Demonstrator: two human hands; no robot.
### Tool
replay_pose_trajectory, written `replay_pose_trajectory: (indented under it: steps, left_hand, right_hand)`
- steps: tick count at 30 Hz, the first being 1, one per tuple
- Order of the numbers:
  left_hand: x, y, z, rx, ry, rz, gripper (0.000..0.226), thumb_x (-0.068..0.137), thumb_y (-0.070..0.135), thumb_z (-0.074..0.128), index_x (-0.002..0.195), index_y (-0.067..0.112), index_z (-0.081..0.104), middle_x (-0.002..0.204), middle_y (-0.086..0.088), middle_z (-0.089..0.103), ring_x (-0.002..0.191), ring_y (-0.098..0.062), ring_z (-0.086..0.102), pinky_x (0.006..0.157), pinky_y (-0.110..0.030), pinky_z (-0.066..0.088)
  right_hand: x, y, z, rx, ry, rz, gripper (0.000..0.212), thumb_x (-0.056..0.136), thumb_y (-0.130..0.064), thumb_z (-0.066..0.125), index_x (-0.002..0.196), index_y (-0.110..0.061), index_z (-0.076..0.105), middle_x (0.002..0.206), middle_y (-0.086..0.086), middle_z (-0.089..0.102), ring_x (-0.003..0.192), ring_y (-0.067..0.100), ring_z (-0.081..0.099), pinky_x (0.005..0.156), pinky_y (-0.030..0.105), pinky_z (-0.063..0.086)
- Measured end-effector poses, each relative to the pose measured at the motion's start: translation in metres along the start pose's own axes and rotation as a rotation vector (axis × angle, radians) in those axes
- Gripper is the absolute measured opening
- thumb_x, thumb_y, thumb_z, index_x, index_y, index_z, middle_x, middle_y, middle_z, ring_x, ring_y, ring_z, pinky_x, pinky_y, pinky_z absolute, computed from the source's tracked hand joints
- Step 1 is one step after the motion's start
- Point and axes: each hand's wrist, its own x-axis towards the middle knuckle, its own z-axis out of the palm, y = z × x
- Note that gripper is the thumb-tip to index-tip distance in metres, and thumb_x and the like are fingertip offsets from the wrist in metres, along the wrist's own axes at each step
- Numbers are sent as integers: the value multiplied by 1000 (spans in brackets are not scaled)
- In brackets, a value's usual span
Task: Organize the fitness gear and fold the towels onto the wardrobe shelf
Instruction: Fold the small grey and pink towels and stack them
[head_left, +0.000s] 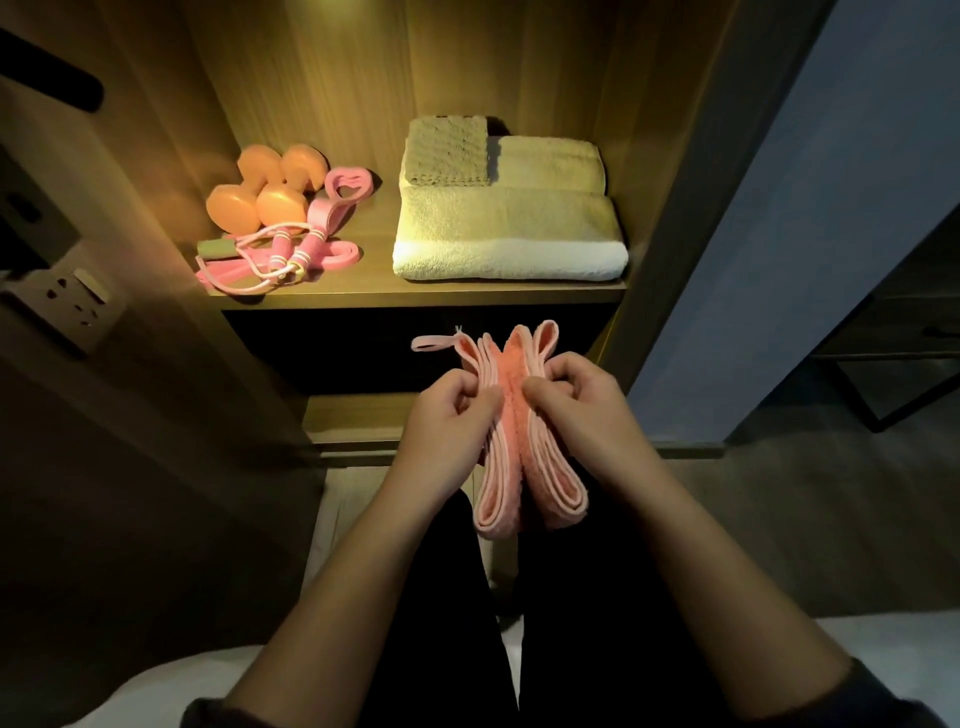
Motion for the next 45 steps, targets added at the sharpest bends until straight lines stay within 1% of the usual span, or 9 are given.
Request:
replay_pose_trajectory:
  steps: [3, 9, 13, 19, 26, 32, 36, 42, 45]
  left_hand:
    - [0, -4, 0, -1, -10, 5, 21, 95, 30, 56, 92, 10, 63, 85, -15, 66, 77, -31, 65, 63, -42, 55]
    - [0, -8, -1, -16, -44, 39, 22, 97, 33, 53, 89, 16, 65, 82, -3, 68, 74, -18, 67, 64, -29, 55]
    - [-1, -12, -3, -23, -59, 50, 30, 93, 42, 55, 92, 13, 63, 87, -8, 67, 79, -21, 65, 68, -39, 56]
    - [-1, -19, -6, -14, -83, 83, 10, 89, 29, 69, 93, 21, 64, 81, 5, 68, 68, 1, 63, 58, -12, 50]
    - [-1, -21, -12, 72, -98, 72, 8, 88, 13, 60, 82, 17, 63, 73, 3, 61, 59, 0, 53, 54, -14, 41]
    - [-4, -16, -26, -132, -132, -23, 17, 95, 17, 51, 102, 15, 66, 79, 6, 69, 70, -5, 63, 63, -23, 48]
    - [-4, -15, -35, -309, -83, -104, 25, 98, 13, 45, 109, 21, 66, 85, 6, 70, 72, -9, 66, 58, -22, 51]
    - [-6, -28, -28, -382, -27, -147, 32, 94, 1, 37, 101, 16, 65, 77, 0, 61, 66, -12, 55, 53, -23, 39]
    - [-6, -37, -25, -147, 47, -39, 21, 103, 24, 41, 97, 29, 60, 90, 9, 63, 72, 10, 59, 63, -23, 40]
  right_hand:
    - [-2, 5, 4, 22, -22, 0, 19, 93, -21, 61, 97, -2, 59, 68, 7, 60, 61, 18, 56, 57, 30, 44]
    - [-6, 15, 5, 133, -66, -15, 26, 100, -23, 50, 96, -4, 67, 69, 3, 62, 57, 12, 58, 54, 20, 48]
    - [-6, 21, 6, 347, -83, 72, 33, 101, -18, 43, 95, 1, 70, 70, 10, 58, 59, 17, 52, 55, 22, 45]
    - [-3, 27, 8, 428, -67, 169, 44, 105, -27, 37, 96, -4, 72, 69, 7, 60, 60, 14, 55, 61, 27, 44]
    - [-3, 37, 8, 400, -66, 182, 41, 104, -27, 42, 94, -1, 73, 69, 2, 62, 61, 11, 54, 55, 21, 45]
    - [2, 46, -5, 164, 59, 156, 15, 94, -31, 61, 107, -24, 65, 104, -9, 66, 92, 5, 63, 69, 16, 50]
    - [8, 50, -16, 183, 30, 243, 54, 89, -53, 61, 135, -27, 50, 123, -11, 58, 105, 5, 60, 79, 24, 49]
    - [5, 45, -19, 355, -99, 241, 44, 73, -65, 68, 98, -29, 76, 100, -2, 76, 91, 15, 73, 72, 27, 55]
    - [1, 45, -9, 278, 31, 50, 30, 88, -54, 59, 101, -31, 72, 95, -11, 74, 86, 6, 71, 62, 16, 53]
